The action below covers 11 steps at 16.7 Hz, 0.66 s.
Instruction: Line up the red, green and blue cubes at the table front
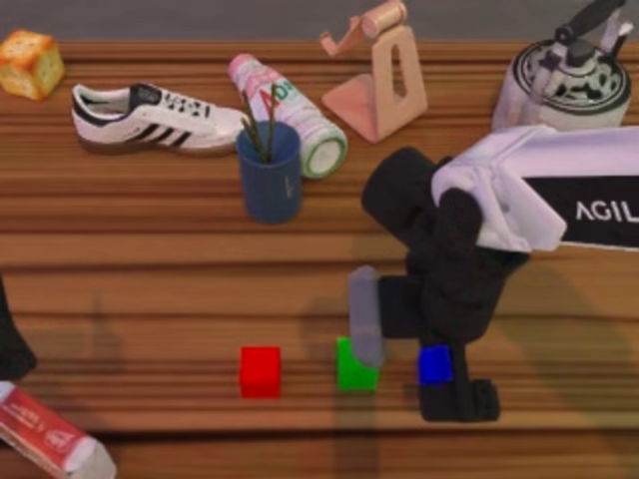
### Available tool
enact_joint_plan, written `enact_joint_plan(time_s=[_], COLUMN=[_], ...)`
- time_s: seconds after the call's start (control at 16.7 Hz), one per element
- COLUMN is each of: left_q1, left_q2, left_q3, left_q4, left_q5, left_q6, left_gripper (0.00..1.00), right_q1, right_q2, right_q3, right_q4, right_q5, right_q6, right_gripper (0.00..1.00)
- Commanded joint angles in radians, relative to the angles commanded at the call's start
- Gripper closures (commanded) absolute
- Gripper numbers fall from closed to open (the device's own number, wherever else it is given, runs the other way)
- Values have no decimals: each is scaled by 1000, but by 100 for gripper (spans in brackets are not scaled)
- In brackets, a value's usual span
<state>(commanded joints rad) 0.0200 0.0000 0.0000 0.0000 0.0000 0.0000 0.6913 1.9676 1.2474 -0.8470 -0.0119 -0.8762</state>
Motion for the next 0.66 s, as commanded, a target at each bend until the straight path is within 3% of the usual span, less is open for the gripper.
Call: enact_joint_plan(time_s=[0.18,0.66], left_q1=[0,0], left_q2=[0,0], left_q3=[0,0], left_q4=[0,0], left_q5=[0,0], left_q6=[0,0], left_gripper=[0,0], right_q1=[1,4], right_q2=[-6,-92], right_q3=[15,168], right_q4=[-17,-260], right_q5=[-1,-1], right_q6=[-3,-6], right_gripper=[0,0])
